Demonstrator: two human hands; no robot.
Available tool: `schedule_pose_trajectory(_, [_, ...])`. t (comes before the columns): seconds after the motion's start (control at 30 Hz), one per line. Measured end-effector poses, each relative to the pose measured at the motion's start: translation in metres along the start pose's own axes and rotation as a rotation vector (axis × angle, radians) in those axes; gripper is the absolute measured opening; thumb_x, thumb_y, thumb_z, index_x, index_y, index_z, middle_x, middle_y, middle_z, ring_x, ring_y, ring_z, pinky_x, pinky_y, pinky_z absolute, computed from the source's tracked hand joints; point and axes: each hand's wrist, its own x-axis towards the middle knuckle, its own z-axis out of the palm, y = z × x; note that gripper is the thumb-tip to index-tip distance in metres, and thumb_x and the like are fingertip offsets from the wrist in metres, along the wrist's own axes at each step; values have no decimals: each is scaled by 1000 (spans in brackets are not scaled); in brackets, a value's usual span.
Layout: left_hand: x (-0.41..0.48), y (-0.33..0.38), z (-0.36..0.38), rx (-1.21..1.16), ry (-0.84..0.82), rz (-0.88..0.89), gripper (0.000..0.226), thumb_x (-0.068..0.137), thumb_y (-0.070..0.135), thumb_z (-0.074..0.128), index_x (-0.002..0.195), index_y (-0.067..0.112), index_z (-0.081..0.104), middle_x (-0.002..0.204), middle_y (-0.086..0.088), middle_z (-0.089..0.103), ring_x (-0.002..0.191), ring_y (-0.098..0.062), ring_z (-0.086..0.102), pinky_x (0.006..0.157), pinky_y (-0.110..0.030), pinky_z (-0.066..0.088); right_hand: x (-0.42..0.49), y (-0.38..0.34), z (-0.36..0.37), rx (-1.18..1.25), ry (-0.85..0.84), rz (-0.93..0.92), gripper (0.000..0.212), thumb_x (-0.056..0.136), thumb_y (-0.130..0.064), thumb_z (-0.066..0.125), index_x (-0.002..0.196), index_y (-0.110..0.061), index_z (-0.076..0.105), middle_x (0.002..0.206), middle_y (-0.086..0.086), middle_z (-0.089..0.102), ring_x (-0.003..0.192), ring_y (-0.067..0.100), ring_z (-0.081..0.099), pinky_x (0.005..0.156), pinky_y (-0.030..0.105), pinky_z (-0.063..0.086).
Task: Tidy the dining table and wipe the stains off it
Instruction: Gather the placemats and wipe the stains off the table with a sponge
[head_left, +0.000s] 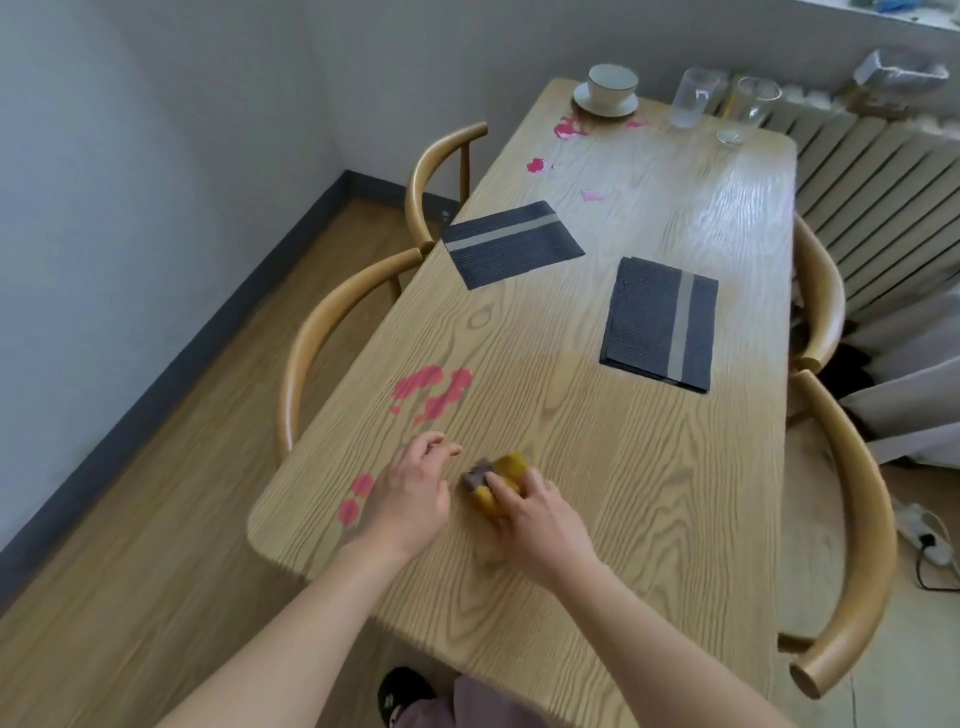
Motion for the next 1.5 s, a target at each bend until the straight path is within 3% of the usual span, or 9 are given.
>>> schedule_pose_trajectory(0.23, [0, -7, -12, 9, 21, -72, 44, 93, 9, 47, 135, 24, 47, 146, 7, 34, 131, -14, 41, 100, -28, 41, -3, 134, -37, 153, 183, 596, 56, 96, -32, 43, 149, -27, 28, 124, 13, 41, 107, 31, 48, 87, 41, 48])
schedule_pose_trajectory(0.3, [-1, -11, -15, 12, 22, -109, 44, 93, 9, 46, 135, 23, 47, 146, 7, 34, 130, -14, 41, 100, -28, 41, 2, 127, -38, 128, 188, 618, 57, 95, -33, 43, 149, -22, 29, 122, 14, 40, 106, 32, 49, 86, 41, 48])
schedule_pose_trajectory(0.4, [-3, -11, -15, 9, 19, -142, 43, 94, 9, 46, 135, 23, 47, 146, 7, 33, 130, -14, 41, 101, -28, 40, 11, 76, -29, 128, 184, 477, 61, 95, -37, 43, 151, -22, 24, 126, 11, 38, 109, 30, 49, 87, 38, 47])
schedule_pose_trajectory(0.57, [-1, -13, -18, 16, 42, -152, 43, 92, 10, 47, 133, 23, 48, 144, 6, 36, 130, -16, 40, 103, -32, 39, 16, -28, 5, 64, -17, -88, 59, 95, -33, 44, 150, -27, 22, 134, 7, 35, 111, 29, 49, 86, 36, 47])
schedule_pose_trajectory(0.67, [-1, -20, -22, 21, 28, -152, 43, 93, 9, 47, 134, 24, 48, 144, 7, 35, 130, -15, 40, 104, -32, 39, 14, -26, 9, 51, -31, -131, 59, 94, -35, 46, 149, -33, 23, 131, 3, 37, 107, 26, 52, 83, 35, 50])
schedule_pose_trajectory(0.93, [-1, -35, -28, -6, -9, -64, 44, 94, 8, 45, 135, 23, 46, 145, 7, 34, 133, -13, 36, 105, -29, 36, -15, 91, -17, 153, 225, 504, 59, 92, -41, 50, 147, -28, 34, 118, 8, 47, 95, 30, 58, 74, 38, 52])
schedule_pose_trajectory(1.13, [-8, -68, -46, -20, -80, 55, 44, 94, 8, 45, 135, 24, 46, 146, 7, 33, 135, -13, 34, 108, -28, 32, -59, 34, 19, 253, 282, 867, 52, 93, -37, 45, 140, -14, 40, 108, 14, 44, 92, 37, 56, 80, 43, 48])
schedule_pose_trajectory(1.37, [-20, -106, -72, 9, -98, 150, 43, 94, 11, 46, 135, 23, 46, 144, 6, 35, 133, -14, 37, 104, -26, 34, -32, -150, 53, 243, 123, 458, 76, 92, -50, 43, 153, -19, 11, 137, 3, 31, 119, 24, 47, 95, 32, 43])
schedule_pose_trajectory(1.5, [-23, -122, -82, 4, -93, 201, 44, 93, 11, 48, 135, 22, 46, 143, 6, 36, 133, -12, 37, 105, -22, 32, -31, -150, 53, 210, 112, 425, 72, 94, -47, 46, 153, -22, 13, 135, 2, 33, 118, 22, 46, 95, 30, 42])
